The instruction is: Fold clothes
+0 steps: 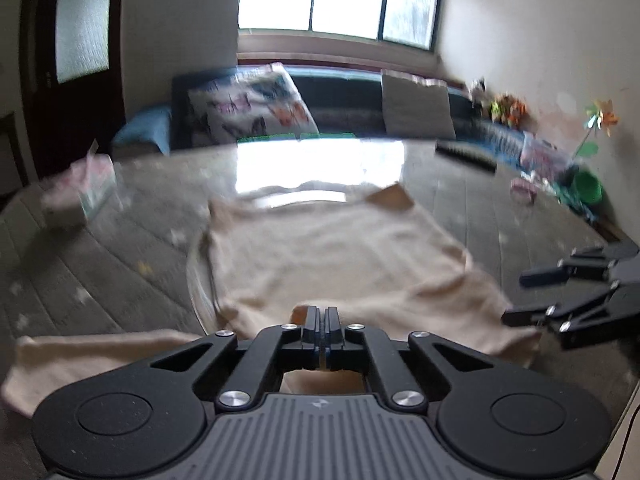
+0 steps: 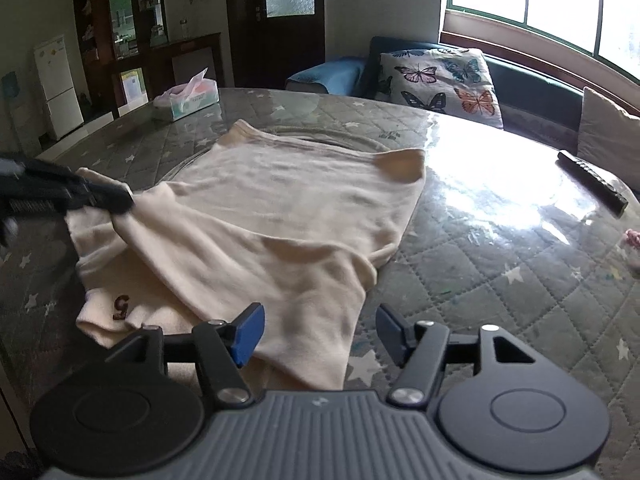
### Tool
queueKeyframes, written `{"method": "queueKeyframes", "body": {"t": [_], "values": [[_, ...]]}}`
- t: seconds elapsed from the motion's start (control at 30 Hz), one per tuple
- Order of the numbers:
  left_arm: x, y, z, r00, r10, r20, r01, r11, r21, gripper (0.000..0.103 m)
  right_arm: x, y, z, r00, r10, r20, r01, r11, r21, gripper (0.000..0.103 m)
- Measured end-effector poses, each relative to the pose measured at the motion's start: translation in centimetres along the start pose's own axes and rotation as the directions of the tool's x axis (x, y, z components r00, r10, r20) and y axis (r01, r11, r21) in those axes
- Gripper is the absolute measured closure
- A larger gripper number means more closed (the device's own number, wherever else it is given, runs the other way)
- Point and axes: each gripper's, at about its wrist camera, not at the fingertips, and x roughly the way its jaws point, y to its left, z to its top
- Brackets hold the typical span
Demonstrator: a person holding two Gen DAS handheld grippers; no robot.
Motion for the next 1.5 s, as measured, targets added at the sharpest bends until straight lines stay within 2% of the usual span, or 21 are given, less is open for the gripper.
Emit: {"method": "queueKeyframes", "body": {"t": [0.07, 0.17, 0.33, 0.43, 0.57, 0.67, 0.73, 0.87, 0.93, 1.0, 1.13, 1.2, 1.27, 1.33, 1.43, 1.5], "values": [[-0.1, 0.1, 0.1, 1.0, -0.004, -0.007, 0.004, 1.0, 0.003, 0.101, -0.1, -0.2, 0.1, 1.0, -0.001, 0.011, 0.001, 1.0, 0.006, 0.04], [1.1, 0.3, -0.6, 0.998, 0.01, -0.059, -0.01, 1.0, 0.009, 0.101, 0.0, -0.2, 0.4, 1.0, 0.008, 0.025, -0.008, 1.0, 0.014, 0.04], [2.8, 1.0, -2.2, 0.992, 0.012, -0.128, -0.017, 0.999, -0.035, 0.1, 0.6, 0.6, 1.1, 0.997, 0.055, 0.049, -0.055, 0.998, -0.001, 0.04], [2.7, 1.4, -3.1, 0.99, 0.025, -0.142, -0.031, 0.999, -0.04, 0.097, 1.7, 0.9, 1.5, 0.995, 0.094, 0.044, -0.094, 0.996, 0.003, 0.04], [1.4, 2.4, -3.8, 0.991, 0.038, -0.129, -0.045, 0.998, -0.052, 0.094, 3.8, 1.3, 1.3, 0.996, 0.09, 0.002, -0.09, 0.996, 0.006, 0.04], [0.0, 3.9, -4.1, 0.991, 0.087, -0.105, -0.094, 0.993, -0.067, 0.073, 3.7, 2.1, 1.6, 0.997, 0.074, -0.001, -0.074, 0.997, -0.029, 0.04], [-0.5, 5.3, -4.4, 0.985, 0.137, -0.102, -0.147, 0.985, -0.096, 0.071, 3.4, 2.8, 2.0, 0.997, 0.071, 0.007, -0.071, 0.996, -0.054, 0.04], [-1.4, 8.8, -5.2, 0.962, 0.242, -0.124, -0.263, 0.946, -0.189, 0.071, 4.3, 4.8, 2.6, 0.997, 0.074, -0.011, -0.075, 0.991, -0.115, 0.04], [-2.1, 10.6, -5.7, 0.944, 0.301, -0.134, -0.326, 0.914, -0.242, 0.07, 5.4, 6.1, 2.7, 0.997, 0.074, -0.036, -0.078, 0.986, -0.15, 0.04], [-2.8, 12.3, -6.2, 0.926, 0.349, -0.142, -0.376, 0.878, -0.296, 0.063, 6.0, 7.3, 2.8, 0.996, 0.074, -0.04, -0.08, 0.98, -0.182, 0.04], [-4.0, 15.3, -6.8, 0.878, 0.451, -0.164, -0.477, 0.79, -0.385, 0.056, 6.8, 9.6, 3.4, 0.994, 0.098, -0.036, -0.104, 0.966, -0.235, 0.04], [-4.1, 16.6, -7.1, 0.864, 0.47, -0.18, -0.499, 0.757, -0.422, 0.056, 7.2, 10.8, 3.7, 0.993, 0.112, -0.036, -0.117, 0.959, -0.257, 0.04], [-4.1, 17.7, -7.3, 0.866, 0.462, -0.189, -0.494, 0.737, -0.462, 0.057, 7.4, 11.5, 3.8, 0.992, 0.12, -0.031, -0.124, 0.955, -0.269, 0.04], [-3.8, 18.4, -7.4, 0.874, 0.448, -0.19, -0.48, 0.733, -0.482, 0.058, 7.5, 11.9, 4.0, 0.992, 0.123, -0.032, -0.127, 0.954, -0.271, 0.04], [-3.3, 18.8, -7.0, 0.872, 0.454, -0.183, -0.483, 0.736, -0.475, 0.063, 7.3, 11.9, 4.1, 0.992, 0.12, -0.036, -0.125, 0.954, -0.273, 0.04], [-3.0, 19.0, -6.9, 0.87, 0.46, -0.178, -0.486, 0.735, -0.472, 0.082, 7.2, 11.8, 4.1, 0.992, 0.119, -0.039, -0.125, 0.955, -0.269, 0.04]]}}
